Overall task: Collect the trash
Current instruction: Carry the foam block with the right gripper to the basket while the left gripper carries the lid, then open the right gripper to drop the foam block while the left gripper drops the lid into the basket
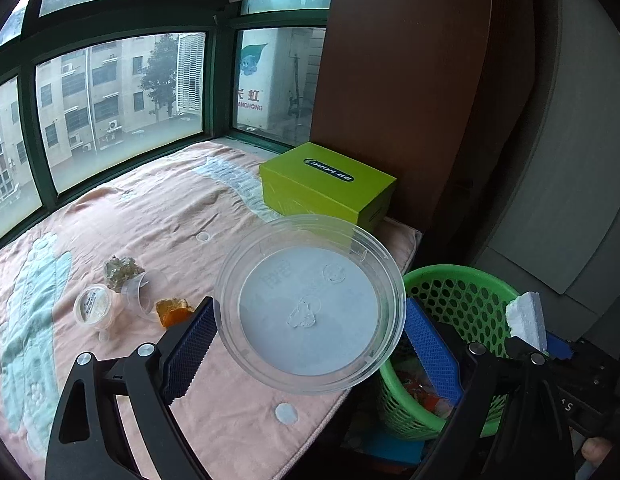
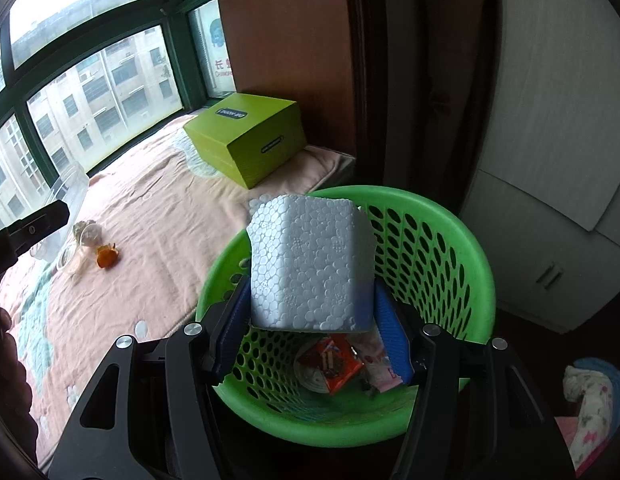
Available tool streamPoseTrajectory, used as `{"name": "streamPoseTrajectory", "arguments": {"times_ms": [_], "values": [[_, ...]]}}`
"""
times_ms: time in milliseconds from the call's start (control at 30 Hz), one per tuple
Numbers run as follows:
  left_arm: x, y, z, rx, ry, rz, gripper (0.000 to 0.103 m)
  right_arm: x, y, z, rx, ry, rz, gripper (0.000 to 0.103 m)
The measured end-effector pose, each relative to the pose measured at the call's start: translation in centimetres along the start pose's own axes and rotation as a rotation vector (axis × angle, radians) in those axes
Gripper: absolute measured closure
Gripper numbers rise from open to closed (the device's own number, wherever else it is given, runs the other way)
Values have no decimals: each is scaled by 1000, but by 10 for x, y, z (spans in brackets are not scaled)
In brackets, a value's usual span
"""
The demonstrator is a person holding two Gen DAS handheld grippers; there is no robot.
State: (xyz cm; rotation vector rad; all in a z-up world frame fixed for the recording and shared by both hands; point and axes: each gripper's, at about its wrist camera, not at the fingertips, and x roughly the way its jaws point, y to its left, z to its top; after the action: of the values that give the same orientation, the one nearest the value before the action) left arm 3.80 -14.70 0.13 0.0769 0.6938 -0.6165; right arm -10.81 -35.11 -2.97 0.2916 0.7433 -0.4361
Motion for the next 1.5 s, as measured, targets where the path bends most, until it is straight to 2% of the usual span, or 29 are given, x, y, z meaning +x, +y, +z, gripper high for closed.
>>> {"name": "streamPoseTrajectory", "arguments": {"times_ms": [67,233,1267,1500], "values": [[1,-6,1,8,0,-9,14,-1,-4,-1,8,-2,-4,37],[6,-18,5,25,2,-33,14,-5,-13,-1,26,-11,-15,36],[43,-104,1,141,81,-187,14,-42,-55,-7,100,-88,-96,30],[46,-111,-2,144,100,-217,9,-42,-56,-9,103,-88,-92,30]]}}
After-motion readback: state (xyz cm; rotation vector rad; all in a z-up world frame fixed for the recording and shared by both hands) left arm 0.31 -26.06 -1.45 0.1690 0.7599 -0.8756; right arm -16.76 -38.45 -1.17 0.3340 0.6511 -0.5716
